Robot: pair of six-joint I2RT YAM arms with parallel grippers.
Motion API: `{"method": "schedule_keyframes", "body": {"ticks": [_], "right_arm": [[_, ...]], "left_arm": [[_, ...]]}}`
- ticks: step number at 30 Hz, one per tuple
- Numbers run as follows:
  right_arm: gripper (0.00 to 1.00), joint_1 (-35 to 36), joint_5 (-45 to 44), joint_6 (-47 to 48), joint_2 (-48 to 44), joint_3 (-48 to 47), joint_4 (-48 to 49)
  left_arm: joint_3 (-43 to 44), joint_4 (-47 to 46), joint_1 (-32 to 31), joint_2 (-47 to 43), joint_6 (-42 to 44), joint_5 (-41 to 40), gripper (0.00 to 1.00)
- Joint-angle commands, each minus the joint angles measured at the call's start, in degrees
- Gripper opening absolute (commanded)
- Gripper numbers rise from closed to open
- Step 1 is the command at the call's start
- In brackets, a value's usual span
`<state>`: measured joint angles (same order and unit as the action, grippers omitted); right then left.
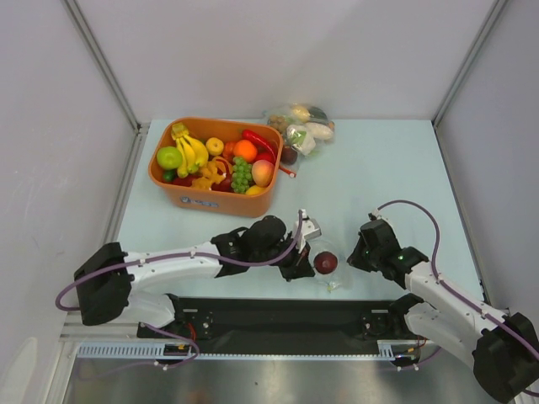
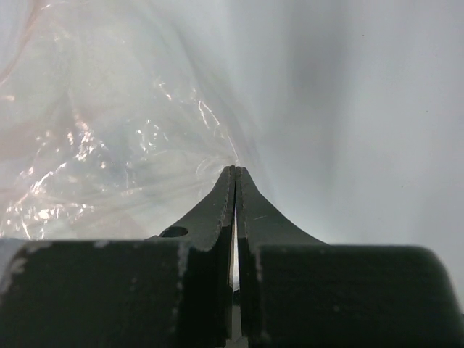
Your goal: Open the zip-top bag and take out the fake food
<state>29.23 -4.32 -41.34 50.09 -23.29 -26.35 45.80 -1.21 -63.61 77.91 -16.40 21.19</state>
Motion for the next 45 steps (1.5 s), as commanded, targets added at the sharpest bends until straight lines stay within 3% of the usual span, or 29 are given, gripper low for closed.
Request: {"method": "schedule_keyframes", "body": {"ticks": [1,13,18,23,32,34,35,38,40,41,45], "right_arm": [[0.00,-0.14,-2.27,0.74,-0.60,-2.46,-0.98],[0.00,-1.37,-3.94,2.23,1.24,-3.60,0.42],[0.00,-4.44,-4.65,6.09,4.57,-6.06,1.91],[0.00,-8.40,-3.51,9.96,8.00,-8.79,4.55],[0.01,-14.29,-0.96,14.36,12.23,-12.92,7.01],[0.14,-15.60,-0.61,14.97,12.05,-13.88,6.40],[0.29,-15.96,-0.52,15.15,11.79,-14.15,6.05],[0.55,-17.19,-0.52,15.94,10.91,-15.29,4.29],[0.64,-17.81,-0.69,16.38,9.60,-15.73,3.24],[0.75,-18.50,-0.69,16.82,9.07,-16.00,2.89],[0.82,-20.35,-0.61,17.52,7.13,-17.58,1.04]], "left_arm": [[0.69,2.25,-0.19,-4.25,1.64,-4.56,0.00],[2.19,9.73,3.93,-14.27,3.39,-9.06,0.00],[2.98,11.67,12.17,-19.37,5.06,-7.83,0.00],[6.57,12.46,20.45,-20.87,5.77,-11.52,0.00],[19.05,9.57,36.17,-9.63,5.42,-18.11,0.00],[22.12,8.43,38.38,-5.69,4.98,-18.73,0.00],[23.27,8.51,40.13,-4.36,5.06,-19.43,0.00],[27.75,8.51,42.95,0.82,6.03,-22.84,0.01],[31.17,9.29,44.01,3.55,6.64,-24.61,0.00],[32.06,9.39,44.80,6.00,7.17,-26.53,0.00],[37.50,10.61,45.95,12.50,8.84,-29.62,0.00]]}}
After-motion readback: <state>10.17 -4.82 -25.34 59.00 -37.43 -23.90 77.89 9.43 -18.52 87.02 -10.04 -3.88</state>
